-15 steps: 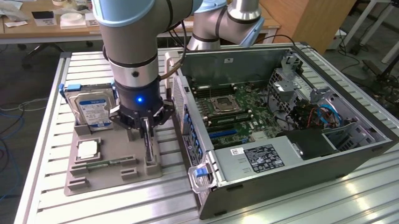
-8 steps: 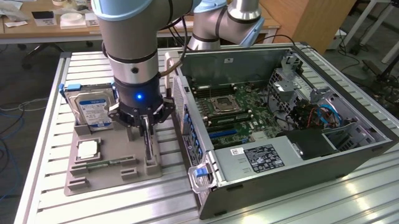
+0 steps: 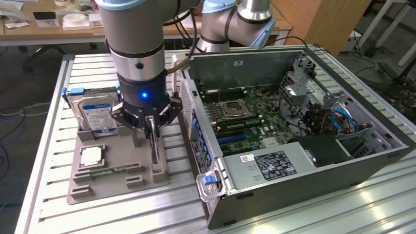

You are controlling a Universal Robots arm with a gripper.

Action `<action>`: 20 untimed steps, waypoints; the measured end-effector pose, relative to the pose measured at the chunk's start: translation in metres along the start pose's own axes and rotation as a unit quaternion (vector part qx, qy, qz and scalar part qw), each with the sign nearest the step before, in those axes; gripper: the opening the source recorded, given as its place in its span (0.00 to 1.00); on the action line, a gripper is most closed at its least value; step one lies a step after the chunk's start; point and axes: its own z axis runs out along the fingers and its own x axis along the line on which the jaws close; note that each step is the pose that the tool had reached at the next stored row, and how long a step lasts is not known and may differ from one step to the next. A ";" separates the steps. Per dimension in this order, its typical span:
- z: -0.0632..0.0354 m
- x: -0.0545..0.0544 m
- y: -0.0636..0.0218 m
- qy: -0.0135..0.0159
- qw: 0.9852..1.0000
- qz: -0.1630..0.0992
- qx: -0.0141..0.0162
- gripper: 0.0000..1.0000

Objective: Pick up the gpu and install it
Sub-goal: 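Pick up the gpu and move the gpu toward the slot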

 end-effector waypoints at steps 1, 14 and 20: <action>-0.0018 0.000 0.0001 0.000 1.000 0.000 0.000 0.27; -0.0254 -0.001 0.0011 0.000 1.000 0.000 0.000 0.27; -0.0364 -0.001 0.0016 0.000 1.000 0.000 0.000 0.27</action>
